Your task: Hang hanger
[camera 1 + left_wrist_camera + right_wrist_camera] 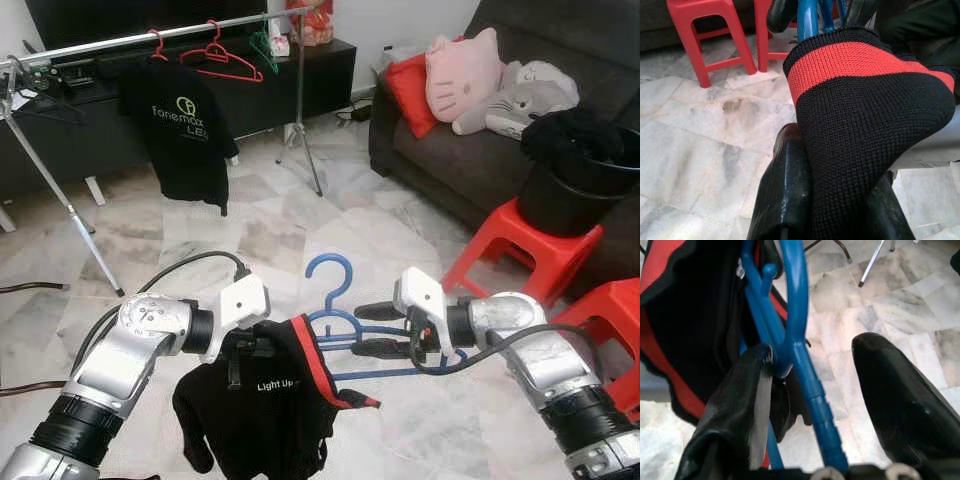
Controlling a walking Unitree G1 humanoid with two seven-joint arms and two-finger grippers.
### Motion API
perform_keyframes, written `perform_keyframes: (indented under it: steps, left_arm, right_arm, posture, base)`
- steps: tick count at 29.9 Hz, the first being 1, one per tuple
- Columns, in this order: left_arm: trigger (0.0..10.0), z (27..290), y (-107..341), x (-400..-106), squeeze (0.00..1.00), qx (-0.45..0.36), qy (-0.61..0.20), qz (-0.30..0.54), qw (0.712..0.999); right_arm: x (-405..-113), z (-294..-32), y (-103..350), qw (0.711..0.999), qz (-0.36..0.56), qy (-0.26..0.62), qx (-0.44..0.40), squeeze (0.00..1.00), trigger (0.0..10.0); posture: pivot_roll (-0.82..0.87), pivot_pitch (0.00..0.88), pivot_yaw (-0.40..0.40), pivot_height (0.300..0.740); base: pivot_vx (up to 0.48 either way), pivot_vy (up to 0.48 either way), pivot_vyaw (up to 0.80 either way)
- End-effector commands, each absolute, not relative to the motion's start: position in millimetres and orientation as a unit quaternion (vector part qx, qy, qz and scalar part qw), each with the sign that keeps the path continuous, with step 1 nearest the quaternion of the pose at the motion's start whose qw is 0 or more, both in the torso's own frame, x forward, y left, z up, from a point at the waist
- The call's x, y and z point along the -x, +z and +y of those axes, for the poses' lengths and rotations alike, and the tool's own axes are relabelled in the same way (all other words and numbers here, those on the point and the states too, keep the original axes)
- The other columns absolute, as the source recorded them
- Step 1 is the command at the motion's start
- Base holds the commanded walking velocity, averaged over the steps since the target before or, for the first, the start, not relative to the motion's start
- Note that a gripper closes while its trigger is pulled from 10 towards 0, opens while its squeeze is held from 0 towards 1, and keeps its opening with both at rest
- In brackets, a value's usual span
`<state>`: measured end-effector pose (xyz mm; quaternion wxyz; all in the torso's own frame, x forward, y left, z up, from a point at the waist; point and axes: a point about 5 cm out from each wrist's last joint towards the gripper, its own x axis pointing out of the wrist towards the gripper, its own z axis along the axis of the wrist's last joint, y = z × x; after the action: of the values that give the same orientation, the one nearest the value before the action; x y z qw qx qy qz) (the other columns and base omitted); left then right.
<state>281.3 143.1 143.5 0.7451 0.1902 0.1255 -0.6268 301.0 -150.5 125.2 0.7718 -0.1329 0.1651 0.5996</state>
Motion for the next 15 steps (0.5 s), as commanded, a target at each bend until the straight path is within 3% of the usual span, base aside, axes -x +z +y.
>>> perform_keyframes:
  steps: [1, 3, 4, 5, 6, 15]
  left_arm:
    - [0.0, 139.1, 156.7, -282.0, 0.0, -0.192, -0.639, 0.097, 0.738]
    - [0.0, 138.9, 156.7, -282.1, 0.0, -0.191, -0.64, 0.097, 0.738]
    - [0.0, 138.7, 156.7, -282.0, 0.0, -0.191, -0.64, 0.097, 0.737]
    - [0.0, 138.8, 156.6, -281.6, 0.0, -0.191, -0.641, 0.097, 0.737]
    - [0.0, 139.0, 156.5, -281.2, 0.0, -0.191, -0.641, 0.098, 0.737]
    - [0.0, 137.7, 157.8, -280.8, 0.0, -0.188, -0.644, 0.095, 0.736]
  right_arm:
    - [-305.5, -151.0, 133.3, 0.777, 0.146, 0.601, 0.12, 0.0, 10.0]
    - [-305.5, -150.5, 133.9, 0.776, 0.144, 0.603, 0.116, 0.0, 10.0]
    - [-305.5, -150.0, 134.0, 0.774, 0.144, 0.606, 0.115, 0.0, 8.6]
    - [-305.3, -149.5, 134.1, 0.774, 0.143, 0.607, 0.114, 0.0, 3.7]
    - [-305.4, -148.4, 134.7, 0.774, 0.141, 0.608, 0.109, 0.0, 0.0]
    - [-303.2, -145.8, 135.6, 0.768, 0.132, 0.621, 0.09, 0.0, 0.0]
  posture:
    - [-0.04, 0.0, -0.062, 0.74]
    - [-0.04, 0.0, -0.062, 0.74]
    - [-0.04, 0.0, -0.062, 0.74]
    - [-0.04, 0.0, -0.061, 0.74]
    - [-0.04, 0.0, -0.061, 0.74]
    - [-0.04, 0.0, -0.061, 0.74]
  base:
    - [0.0, 0.0, 0.0]
    - [0.0, 0.0, 0.0]
    - [0.0, 0.0, 0.0]
    - [0.0, 0.0, 0.0]
    - [0.0, 0.0, 0.0]
    - [0.0, 0.0, 0.0]
